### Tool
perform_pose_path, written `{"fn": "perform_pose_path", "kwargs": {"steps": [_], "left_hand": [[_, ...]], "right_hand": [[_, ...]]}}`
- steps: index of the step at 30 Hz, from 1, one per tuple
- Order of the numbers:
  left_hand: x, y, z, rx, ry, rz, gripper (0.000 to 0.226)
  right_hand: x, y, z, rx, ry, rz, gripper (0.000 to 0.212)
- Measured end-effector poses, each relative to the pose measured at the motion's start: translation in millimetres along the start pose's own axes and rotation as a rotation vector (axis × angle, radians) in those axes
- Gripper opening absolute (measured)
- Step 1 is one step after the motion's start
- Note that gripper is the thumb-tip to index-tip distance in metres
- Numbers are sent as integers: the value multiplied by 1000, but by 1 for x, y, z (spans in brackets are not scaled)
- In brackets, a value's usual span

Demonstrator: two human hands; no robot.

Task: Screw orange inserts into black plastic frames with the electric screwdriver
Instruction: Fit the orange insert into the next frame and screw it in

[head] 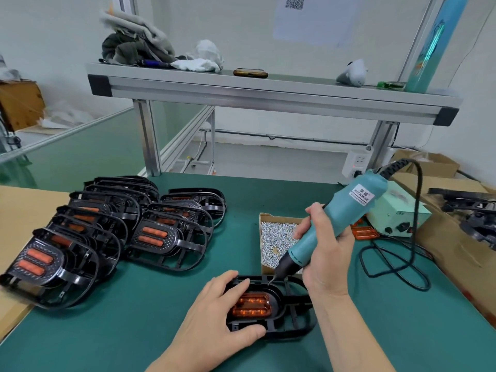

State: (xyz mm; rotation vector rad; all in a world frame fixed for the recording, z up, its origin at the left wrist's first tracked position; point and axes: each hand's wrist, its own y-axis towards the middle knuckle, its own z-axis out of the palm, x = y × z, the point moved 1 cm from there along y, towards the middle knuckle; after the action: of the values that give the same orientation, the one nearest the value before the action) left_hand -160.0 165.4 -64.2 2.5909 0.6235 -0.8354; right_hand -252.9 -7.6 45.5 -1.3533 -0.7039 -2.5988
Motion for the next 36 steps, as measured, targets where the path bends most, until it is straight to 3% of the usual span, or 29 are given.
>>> {"fn": "perform_pose_path", "kwargs": {"steps": [4, 12, 17, 23, 32, 36], "left_hand": [[-1, 0, -1, 5, -5, -11, 95], [-2, 0, -2, 27, 23, -17, 95], [-4, 1, -2, 57, 32, -34, 95], [-6, 9, -4, 109, -9, -56, 94], [-11, 16, -1, 155, 37, -32, 97], [-11, 21, -7, 19, -22, -37, 81]], "right_hand": [[-20, 11, -13, -233, 109, 183, 32], [-53, 24, -41, -384, 408, 457, 34], [-57, 28, -43, -360, 483, 584, 34], [-60, 30, -47, -295, 495, 697, 16], [-59, 34, -51, -245, 614, 777, 27], [-59, 34, -51, -264, 615, 804, 23]]}}
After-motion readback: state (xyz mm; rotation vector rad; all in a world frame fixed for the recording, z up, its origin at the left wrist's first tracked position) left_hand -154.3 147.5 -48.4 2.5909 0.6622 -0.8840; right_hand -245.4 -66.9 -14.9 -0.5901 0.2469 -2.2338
